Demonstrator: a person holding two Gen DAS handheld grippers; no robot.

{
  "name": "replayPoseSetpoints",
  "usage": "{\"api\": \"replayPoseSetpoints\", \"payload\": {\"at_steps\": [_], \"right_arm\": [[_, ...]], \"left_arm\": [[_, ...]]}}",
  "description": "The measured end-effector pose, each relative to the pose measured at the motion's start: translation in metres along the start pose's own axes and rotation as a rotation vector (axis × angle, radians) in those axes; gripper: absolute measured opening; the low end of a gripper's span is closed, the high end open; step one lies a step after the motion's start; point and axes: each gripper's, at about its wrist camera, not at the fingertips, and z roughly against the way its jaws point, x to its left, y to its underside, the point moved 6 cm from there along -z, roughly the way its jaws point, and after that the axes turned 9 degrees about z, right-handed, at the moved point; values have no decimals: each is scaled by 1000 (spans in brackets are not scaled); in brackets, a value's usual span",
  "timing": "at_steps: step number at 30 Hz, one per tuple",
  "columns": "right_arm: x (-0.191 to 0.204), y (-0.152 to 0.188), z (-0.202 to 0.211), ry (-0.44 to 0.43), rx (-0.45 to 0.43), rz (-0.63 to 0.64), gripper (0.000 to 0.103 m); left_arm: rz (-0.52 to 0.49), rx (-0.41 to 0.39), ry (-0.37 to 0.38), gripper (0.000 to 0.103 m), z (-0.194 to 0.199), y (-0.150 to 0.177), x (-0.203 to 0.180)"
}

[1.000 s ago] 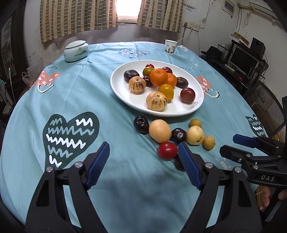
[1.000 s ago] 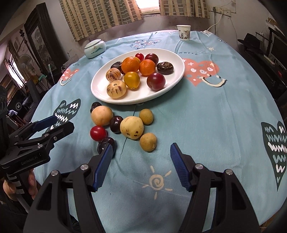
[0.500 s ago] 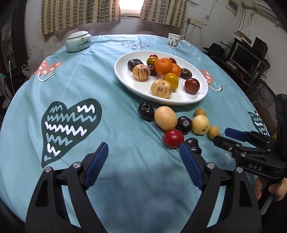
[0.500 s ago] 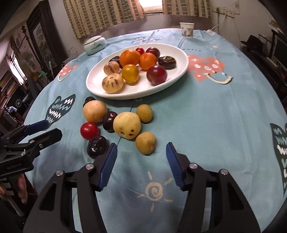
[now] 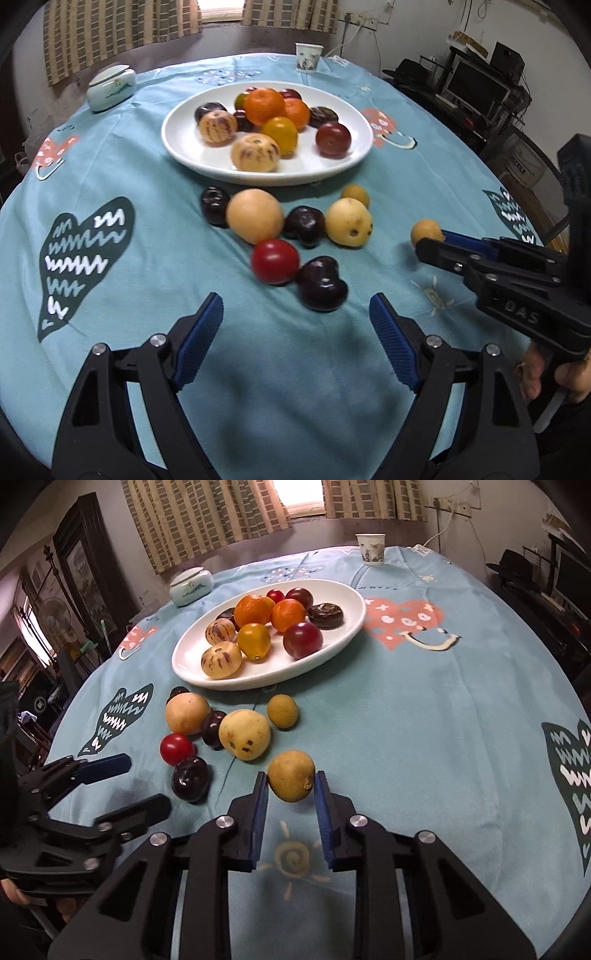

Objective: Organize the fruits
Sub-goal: 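Grasp a small yellow fruit with the right tool while the left tool grasps a dark plum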

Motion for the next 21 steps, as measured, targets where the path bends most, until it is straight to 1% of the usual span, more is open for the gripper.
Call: {"api": "replayPoseSetpoints", "payload": {"at_steps": [2,3,4,5,6,7,8,11,12,13,16,21], "right_arm": [[-5,5,5,-8,-6,-13,26],[-8,7,8,-11,-8,-19,26],[-11,10,10,-11,-10,-24,26],[-13,12,12,-11,-13,-29,26],[-16,14,15,-11,-16,-35,26],[-19,15,18,-11,-20,-41,26],[-21,16,19,-11,-22,-45,26],[-25,18,22,-13,-25,-56,26],[-24,18,23,-15,-25,-56,26],[-24,19,23,-15,-26,-55,26],[-20,17,22,-20,-25,-45,26],[-9,14,17,-25,-10,-27,26]], "left_arm": [[3,23,-4,82,-10,2,-4],[8,33,-13,80,-16,2,-5],[14,39,-19,72,-21,3,-5],[21,42,-30,69,-25,3,-5],[21,27,-44,65,-26,1,-6],[20,22,-61,59,-27,-1,-6],[20,18,-71,57,-28,-2,-6],[37,10,-75,56,-28,-5,-6],[37,11,-62,45,-27,-4,-7],[32,18,-33,26,-26,-4,-9],[5,11,-29,26,-22,-2,-13],[6,15,-16,26,-21,-1,-9]]}}
